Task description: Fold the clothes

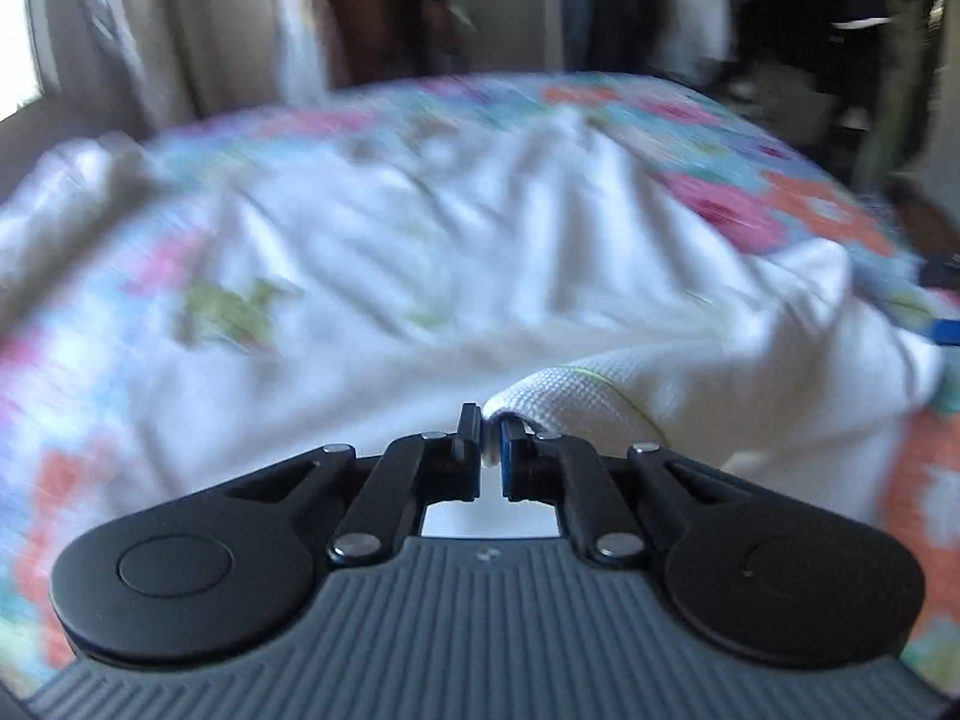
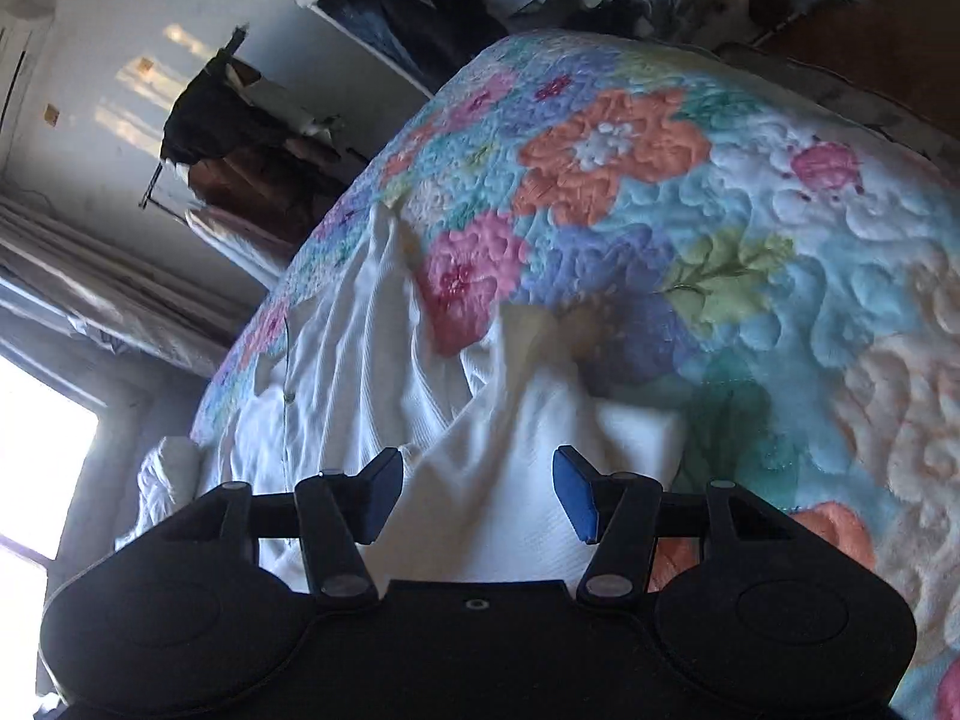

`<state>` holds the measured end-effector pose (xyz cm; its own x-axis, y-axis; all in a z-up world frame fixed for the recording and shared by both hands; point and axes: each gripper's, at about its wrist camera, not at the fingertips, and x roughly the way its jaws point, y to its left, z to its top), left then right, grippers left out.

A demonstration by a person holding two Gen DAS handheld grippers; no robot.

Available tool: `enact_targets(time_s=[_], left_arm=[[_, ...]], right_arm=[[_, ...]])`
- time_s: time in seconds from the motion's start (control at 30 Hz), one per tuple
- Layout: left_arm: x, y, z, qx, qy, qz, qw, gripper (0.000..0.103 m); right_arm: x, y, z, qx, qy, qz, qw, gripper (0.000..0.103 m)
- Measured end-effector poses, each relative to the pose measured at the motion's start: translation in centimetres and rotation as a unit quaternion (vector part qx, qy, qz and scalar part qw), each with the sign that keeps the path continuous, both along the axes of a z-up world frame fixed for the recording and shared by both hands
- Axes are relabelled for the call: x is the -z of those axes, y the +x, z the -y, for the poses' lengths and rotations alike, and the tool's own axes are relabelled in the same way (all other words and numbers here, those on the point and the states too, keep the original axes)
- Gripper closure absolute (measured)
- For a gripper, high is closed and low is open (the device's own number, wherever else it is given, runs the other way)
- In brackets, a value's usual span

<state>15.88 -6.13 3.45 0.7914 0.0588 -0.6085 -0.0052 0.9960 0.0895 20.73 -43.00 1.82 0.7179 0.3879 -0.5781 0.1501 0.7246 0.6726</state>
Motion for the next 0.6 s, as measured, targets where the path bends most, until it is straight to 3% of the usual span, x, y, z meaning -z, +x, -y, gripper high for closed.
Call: enact_targets(time_s=[0.03,0.1,0.2,0.27,0.37,0.43,0.5,0.53,0.6], left_arm=[[-0.5,-0.1,-0.9,-0.012,-0.016,0.008,0.9998,0.097],[-0.7,0.6,-2.9,-0.012,-0.070,-0.019,0.9973,0.097],[1.3,3.3,-4.2,0.040,-0.105,-0.154,0.9817,0.097],[2.1,4.5,-5.0,0.066,-0.120,-0.200,0.9702,0.097],[0.9,4.8,-6.5,0.084,-0.101,-0.168,0.9771,0.097],[0.1,4.7,-7.5,0.089,-0.081,-0.135,0.9836,0.097],[0.2,4.5,-8.4,0.089,-0.075,-0.117,0.9863,0.097],[0.5,4.3,-8.7,0.090,-0.080,-0.109,0.9867,0.097],[1.4,3.7,-9.4,0.085,-0.098,-0.097,0.9868,0.097]], right_arm=[[-0.1,0.1,-0.5,-0.008,-0.008,0.001,1.000,0.040],[-0.2,0.6,-1.5,-0.026,-0.017,-0.002,1.000,0.039],[-0.1,1.0,-2.7,-0.039,-0.041,-0.013,0.998,0.039],[-0.3,1.0,-3.4,-0.047,-0.063,-0.017,0.997,0.039],[-0.8,0.5,-3.9,-0.048,-0.105,-0.010,0.993,0.039],[-0.8,0.6,-3.9,-0.059,-0.101,-0.002,0.993,0.039],[-0.3,1.2,-4.3,-0.090,-0.065,0.001,0.994,0.037],[0.0,1.4,-4.6,-0.105,-0.046,0.000,0.993,0.037],[0.2,1.6,-6.1,-0.127,-0.054,-0.003,0.991,0.037]])
